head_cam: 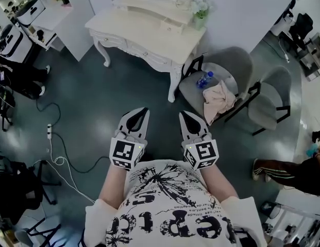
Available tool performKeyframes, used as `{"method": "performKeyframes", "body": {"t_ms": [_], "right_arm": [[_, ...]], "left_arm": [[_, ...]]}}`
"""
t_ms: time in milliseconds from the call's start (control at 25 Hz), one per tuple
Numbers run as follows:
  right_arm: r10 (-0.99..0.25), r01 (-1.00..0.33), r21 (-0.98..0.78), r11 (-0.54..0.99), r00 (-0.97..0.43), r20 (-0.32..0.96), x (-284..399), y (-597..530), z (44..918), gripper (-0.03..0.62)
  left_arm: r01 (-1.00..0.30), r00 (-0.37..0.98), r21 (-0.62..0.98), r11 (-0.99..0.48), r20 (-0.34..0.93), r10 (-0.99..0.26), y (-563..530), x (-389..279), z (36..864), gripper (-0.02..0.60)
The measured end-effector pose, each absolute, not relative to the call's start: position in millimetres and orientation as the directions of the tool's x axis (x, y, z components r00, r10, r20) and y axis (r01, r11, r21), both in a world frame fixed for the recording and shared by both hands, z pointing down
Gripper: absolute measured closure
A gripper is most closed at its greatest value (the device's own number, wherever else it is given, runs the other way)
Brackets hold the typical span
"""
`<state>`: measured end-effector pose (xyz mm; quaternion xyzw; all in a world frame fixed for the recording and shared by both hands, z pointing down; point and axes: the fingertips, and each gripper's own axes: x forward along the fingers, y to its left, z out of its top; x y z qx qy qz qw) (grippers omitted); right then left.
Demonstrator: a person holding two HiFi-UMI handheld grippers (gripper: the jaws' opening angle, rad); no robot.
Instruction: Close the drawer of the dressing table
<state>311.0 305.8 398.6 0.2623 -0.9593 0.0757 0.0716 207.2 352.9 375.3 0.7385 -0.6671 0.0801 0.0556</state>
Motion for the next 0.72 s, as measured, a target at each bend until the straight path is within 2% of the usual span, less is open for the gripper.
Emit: {"method": "performKeyframes", "body": {"t_ms": [400, 720], "right_arm": [[-0.498, -0.527, -0.122, 0.841, -0.842, 0.207, 291, 287, 414, 0.577], [-0.537, -0.575, -0.128, 0.808, -0.809, 0.240, 221, 254, 426, 0.577]], "left_arm": [[-0.995, 0.093, -0.009, -0.097, 0.208, -0.974, 336, 183, 389, 0.561], [-0.991, 0.130, 0.013, -0.131, 0.213, -0.968, 300, 108, 397, 0.561]]}}
